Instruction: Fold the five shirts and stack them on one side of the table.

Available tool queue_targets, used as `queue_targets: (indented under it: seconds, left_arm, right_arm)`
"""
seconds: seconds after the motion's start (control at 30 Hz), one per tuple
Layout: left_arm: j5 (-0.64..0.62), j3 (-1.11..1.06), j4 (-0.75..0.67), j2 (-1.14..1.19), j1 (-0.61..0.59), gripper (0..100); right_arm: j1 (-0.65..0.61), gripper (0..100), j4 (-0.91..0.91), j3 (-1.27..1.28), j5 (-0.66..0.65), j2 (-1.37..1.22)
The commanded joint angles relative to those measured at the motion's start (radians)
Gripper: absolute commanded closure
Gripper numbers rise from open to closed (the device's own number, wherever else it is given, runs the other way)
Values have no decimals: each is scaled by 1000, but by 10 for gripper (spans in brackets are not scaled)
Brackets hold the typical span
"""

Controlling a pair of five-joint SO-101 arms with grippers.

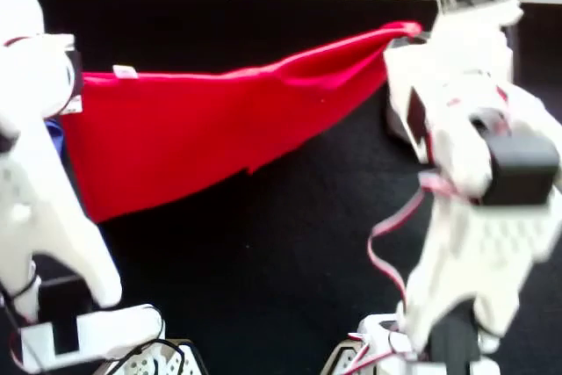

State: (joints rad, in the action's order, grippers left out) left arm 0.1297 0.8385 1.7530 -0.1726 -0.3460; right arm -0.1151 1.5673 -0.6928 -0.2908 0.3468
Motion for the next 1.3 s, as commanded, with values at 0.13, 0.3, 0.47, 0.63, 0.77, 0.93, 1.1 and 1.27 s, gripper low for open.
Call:
queue_targets:
  seconds: [0.13,0.3,0.47,0.63,0.77,0.93,1.1,1.27]
  left_arm:
    - [-5,33,8,-168,-2,991]
    - [-5,-114,3,-205,-2,991]
    - [-3,-229,0,-231,-2,991]
    - [-3,-223,0,-349,-4,991]
    - [-3,-222,0,-467,-4,991]
    - [-3,-222,-43,-605,-4,991]
    - [-3,-225,-86,-691,-4,991]
    - [-3,-226,-86,-702,-4,991]
  right_arm:
    - [107,992,-76,-41,-46,176]
    - [163,992,-143,-41,-48,259]
    - [163,992,-148,-41,-48,315]
    - [163,992,-148,-41,-48,378]
    - [163,992,-148,-41,-48,433]
    - [163,992,-148,-41,-48,487]
    - [163,992,-148,-41,-48,513]
    - [163,992,-148,-39,-46,510]
